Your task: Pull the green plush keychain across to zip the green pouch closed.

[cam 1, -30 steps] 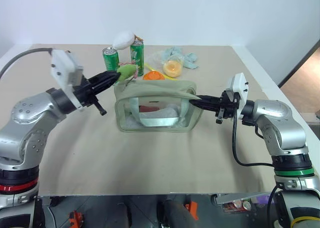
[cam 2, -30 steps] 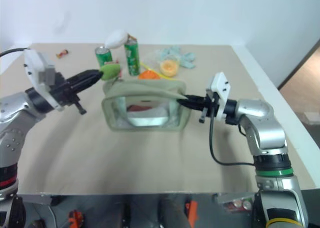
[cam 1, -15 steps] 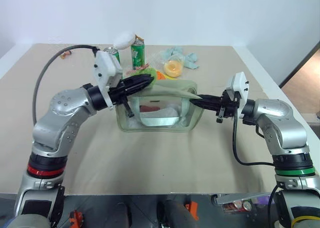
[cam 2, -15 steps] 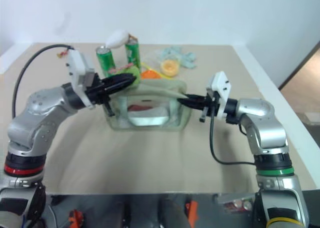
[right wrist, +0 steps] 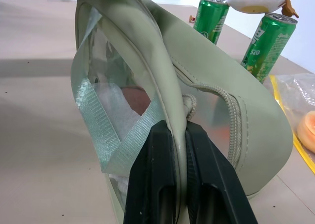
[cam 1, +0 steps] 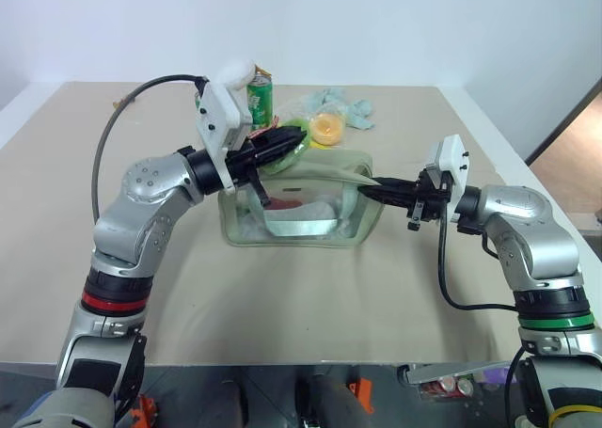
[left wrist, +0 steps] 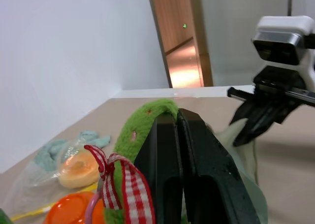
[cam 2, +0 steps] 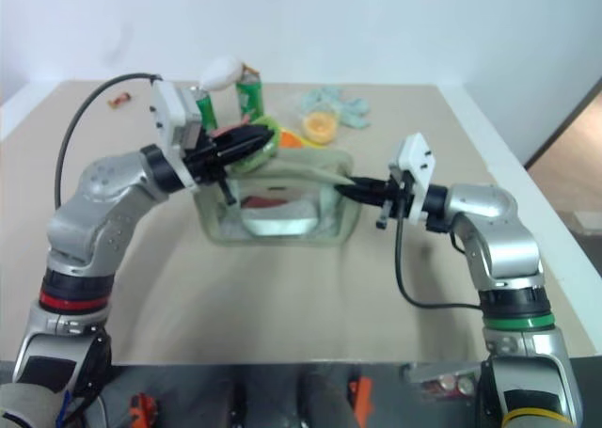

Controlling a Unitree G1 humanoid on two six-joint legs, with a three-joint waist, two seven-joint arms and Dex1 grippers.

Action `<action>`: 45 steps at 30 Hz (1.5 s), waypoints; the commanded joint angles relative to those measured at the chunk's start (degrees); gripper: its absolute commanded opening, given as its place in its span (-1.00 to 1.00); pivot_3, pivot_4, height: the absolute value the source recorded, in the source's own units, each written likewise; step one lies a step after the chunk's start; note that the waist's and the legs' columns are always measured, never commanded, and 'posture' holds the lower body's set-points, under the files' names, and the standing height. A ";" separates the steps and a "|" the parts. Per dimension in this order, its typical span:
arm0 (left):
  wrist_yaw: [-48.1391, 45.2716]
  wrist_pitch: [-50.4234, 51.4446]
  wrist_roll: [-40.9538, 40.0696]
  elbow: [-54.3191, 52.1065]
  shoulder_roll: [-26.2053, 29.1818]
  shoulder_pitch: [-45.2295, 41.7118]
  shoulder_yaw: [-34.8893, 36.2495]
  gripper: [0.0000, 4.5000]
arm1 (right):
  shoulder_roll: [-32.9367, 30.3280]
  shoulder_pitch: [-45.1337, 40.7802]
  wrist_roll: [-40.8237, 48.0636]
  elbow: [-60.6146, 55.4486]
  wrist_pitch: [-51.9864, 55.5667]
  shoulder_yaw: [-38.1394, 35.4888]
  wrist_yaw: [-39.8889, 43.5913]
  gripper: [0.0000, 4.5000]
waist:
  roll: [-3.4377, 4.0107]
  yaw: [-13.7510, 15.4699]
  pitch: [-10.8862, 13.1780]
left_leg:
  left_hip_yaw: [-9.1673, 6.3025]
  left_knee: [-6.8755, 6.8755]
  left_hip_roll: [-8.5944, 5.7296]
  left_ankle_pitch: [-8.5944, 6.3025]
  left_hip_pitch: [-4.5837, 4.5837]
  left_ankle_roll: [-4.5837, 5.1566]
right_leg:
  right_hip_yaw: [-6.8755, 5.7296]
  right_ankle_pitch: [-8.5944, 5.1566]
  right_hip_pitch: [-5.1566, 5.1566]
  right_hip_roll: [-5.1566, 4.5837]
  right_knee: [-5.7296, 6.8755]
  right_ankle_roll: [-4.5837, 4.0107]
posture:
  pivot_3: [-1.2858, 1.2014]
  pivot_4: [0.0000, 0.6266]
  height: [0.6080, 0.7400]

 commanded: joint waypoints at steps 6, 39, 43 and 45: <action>0.51 3.28 -0.85 -0.29 1.21 -1.03 2.45 -0.96 | -0.32 0.16 0.32 -0.16 -2.00 -1.38 0.67 -1.00 | 0.00 0.02 0.00 | -0.01 0.00 -0.02 0.00 -0.01 0.00 | -0.02 0.00 0.00 0.01 0.00 0.01 | 0.03 -0.52 1.00; 6.32 15.09 -10.76 -19.80 11.53 16.65 18.58 0.46 | 0.49 -0.03 0.58 -0.09 -2.21 -0.81 0.82 -1.00 | 0.00 0.01 0.00 | -0.06 0.01 0.03 0.02 0.04 -0.01 | 0.01 0.00 0.02 -0.12 0.02 0.03 | 0.03 -0.52 1.00; 6.40 13.98 -9.68 -21.07 12.32 22.16 18.22 0.46 | 0.99 -0.43 0.33 0.18 -2.16 -0.38 0.73 -1.00 | 0.01 -0.10 0.00 | -0.06 0.02 0.01 0.02 0.10 -0.01 | 0.11 0.02 0.02 -0.11 0.02 0.06 | 0.03 -0.52 1.00; 5.98 12.92 -8.74 -20.81 12.44 23.87 16.87 0.46 | 1.19 -0.60 0.24 -0.04 -1.92 -0.20 0.57 -1.00 | 0.00 -0.06 0.00 | -0.05 0.00 0.01 0.02 0.13 -0.01 | 0.10 0.02 0.03 -0.09 0.02 0.06 | 0.03 -0.52 1.00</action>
